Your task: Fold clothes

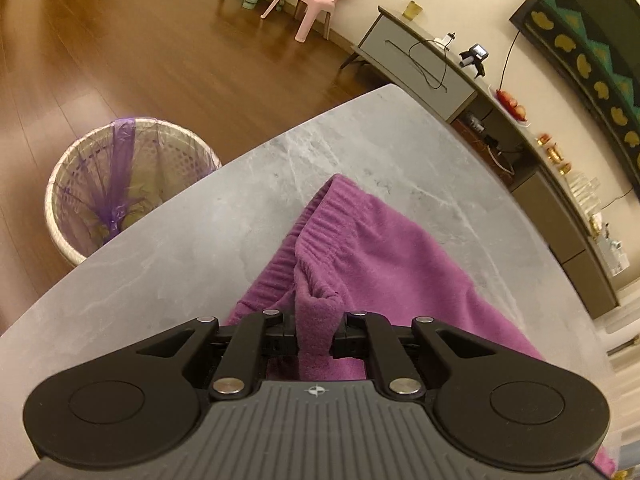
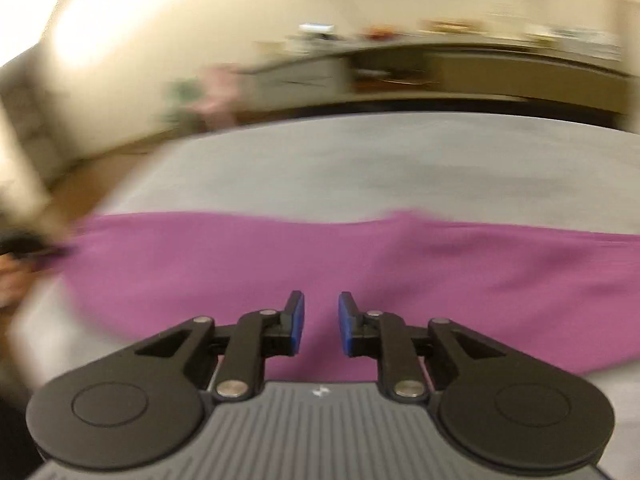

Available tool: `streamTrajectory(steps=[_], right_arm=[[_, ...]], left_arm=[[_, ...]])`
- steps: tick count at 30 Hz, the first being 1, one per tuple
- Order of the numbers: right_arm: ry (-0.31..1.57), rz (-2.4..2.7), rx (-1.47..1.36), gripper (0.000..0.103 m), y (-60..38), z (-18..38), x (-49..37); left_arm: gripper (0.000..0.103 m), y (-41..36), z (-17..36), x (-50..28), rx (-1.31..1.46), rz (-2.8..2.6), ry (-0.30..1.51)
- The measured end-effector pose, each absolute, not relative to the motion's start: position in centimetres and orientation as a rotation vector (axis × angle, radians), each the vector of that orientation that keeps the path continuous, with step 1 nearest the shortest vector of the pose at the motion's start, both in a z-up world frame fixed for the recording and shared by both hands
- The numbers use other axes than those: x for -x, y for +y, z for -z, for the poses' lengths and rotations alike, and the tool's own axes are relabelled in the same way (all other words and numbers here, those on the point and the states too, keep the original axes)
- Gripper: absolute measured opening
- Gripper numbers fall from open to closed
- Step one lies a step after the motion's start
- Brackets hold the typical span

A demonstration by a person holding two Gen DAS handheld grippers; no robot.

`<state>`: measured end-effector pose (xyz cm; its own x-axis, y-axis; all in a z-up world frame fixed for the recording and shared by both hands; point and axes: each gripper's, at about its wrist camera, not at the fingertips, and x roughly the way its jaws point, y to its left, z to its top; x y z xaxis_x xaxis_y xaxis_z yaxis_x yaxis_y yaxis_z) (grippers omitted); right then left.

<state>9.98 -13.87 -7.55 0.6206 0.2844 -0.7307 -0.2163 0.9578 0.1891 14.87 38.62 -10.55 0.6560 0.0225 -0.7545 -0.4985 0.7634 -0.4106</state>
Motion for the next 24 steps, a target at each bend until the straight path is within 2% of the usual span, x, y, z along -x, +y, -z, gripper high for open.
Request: streamTrajectory(steps=[7, 8, 10, 13, 15, 16, 17, 20, 24], right_arm=[[0.946, 0.137, 0.039, 0.02, -23.4, 11.6, -15.4], [0.931, 0.157, 0.057, 0.022, -24.3, 12.1, -15.5], [0.934, 0.212, 0.005, 0.033, -26.5, 12.5, -16.3], [0.932, 0.193, -0.102, 0.037, -29.3, 12.9, -16.2], [0.919, 0.157, -0.187, 0.035, -30.7, 12.8, -15.9], [0.912, 0.139, -0.229, 0.029, -31.4, 12.7, -15.7], [0.86, 0.136, -0.286, 0.03, -32.4, 11.6, -15.1], [0.714, 0.136, -0.353, 0.03, -34.1, 8.9, -14.0], [0.799, 0.168, -0.309, 0.03, -33.6, 12.2, -17.2]], left_arm=[[0.011, 38.9, 10.8, -15.7, 0.593, -0.375, 0.76], [0.011, 38.8, 10.8, -15.9, 0.578, -0.386, 0.755], [0.012, 38.3, 10.5, -16.4, 0.528, -0.414, 0.761], [0.014, 37.8, 9.9, -16.5, 0.511, -0.421, 0.773], [0.017, 37.6, 9.3, -16.4, 0.5, -0.425, 0.771], [0.018, 37.7, 8.1, -15.7, 0.496, -0.427, 0.736], [0.022, 37.7, 7.0, -14.9, 0.487, -0.438, 0.699], [0.023, 37.2, 3.6, -12.4, 0.431, -0.509, 0.569], [0.023, 34.8, 3.6, -13.4, 0.421, -0.31, 0.575]])
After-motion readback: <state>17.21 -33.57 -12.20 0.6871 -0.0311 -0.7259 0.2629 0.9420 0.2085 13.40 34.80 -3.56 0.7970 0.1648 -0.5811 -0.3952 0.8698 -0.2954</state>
